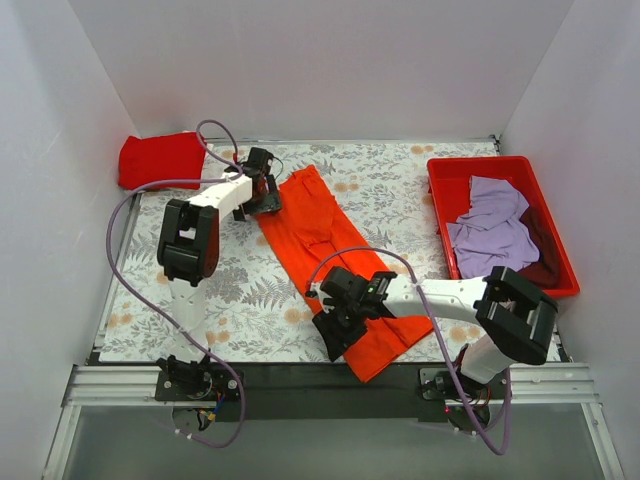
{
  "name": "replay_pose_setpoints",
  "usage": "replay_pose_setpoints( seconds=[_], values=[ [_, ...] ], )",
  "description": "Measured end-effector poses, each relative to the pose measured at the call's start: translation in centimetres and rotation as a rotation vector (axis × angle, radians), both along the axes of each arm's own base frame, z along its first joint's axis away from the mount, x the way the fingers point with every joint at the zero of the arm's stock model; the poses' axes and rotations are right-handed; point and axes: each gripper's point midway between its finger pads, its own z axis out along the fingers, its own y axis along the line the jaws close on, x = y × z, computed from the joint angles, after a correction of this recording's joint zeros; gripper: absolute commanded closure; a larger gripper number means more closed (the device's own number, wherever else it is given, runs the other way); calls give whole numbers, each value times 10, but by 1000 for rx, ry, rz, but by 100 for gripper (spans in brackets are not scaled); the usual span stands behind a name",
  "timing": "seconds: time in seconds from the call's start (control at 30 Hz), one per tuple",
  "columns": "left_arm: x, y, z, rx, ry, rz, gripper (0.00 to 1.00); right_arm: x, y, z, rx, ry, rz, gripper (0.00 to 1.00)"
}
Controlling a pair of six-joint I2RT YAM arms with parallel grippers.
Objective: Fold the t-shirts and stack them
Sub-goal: Fold the tshirt
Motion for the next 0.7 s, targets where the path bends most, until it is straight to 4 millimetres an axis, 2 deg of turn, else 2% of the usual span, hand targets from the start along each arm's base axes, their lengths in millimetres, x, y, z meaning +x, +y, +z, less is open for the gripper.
replay_pose_setpoints(
  seconds=[0.07, 0.17, 0.23, 0.33, 0.4, 0.47, 0.57, 0.7],
  values=[
    [1, -3, 4, 13, -17, -24, 18, 2, 6, 6, -3, -1, 3, 45],
    [-5, 2, 16, 31, -42, -19, 20, 17, 15, 20, 1, -51, -14, 47],
    [-12, 5, 32, 17, -71, 1, 22, 27, 17, 25, -2, -92, -25, 51],
    [-24, 5, 64, -33, -132, 41, 31, 35, 8, 24, -40, -131, -35, 58],
    [-31, -2, 86, -84, -185, 61, 38, 38, 0, 21, -70, -145, -36, 63],
    [-34, -18, 100, -132, -220, 52, 39, 37, -6, 17, -87, -150, -33, 66],
    [-38, -51, 96, -182, -224, 13, 40, 33, -18, 9, -127, -142, -28, 67],
    [-49, -87, 56, -189, -145, -30, 40, 29, -31, 0, -170, -139, -13, 67]
  ],
)
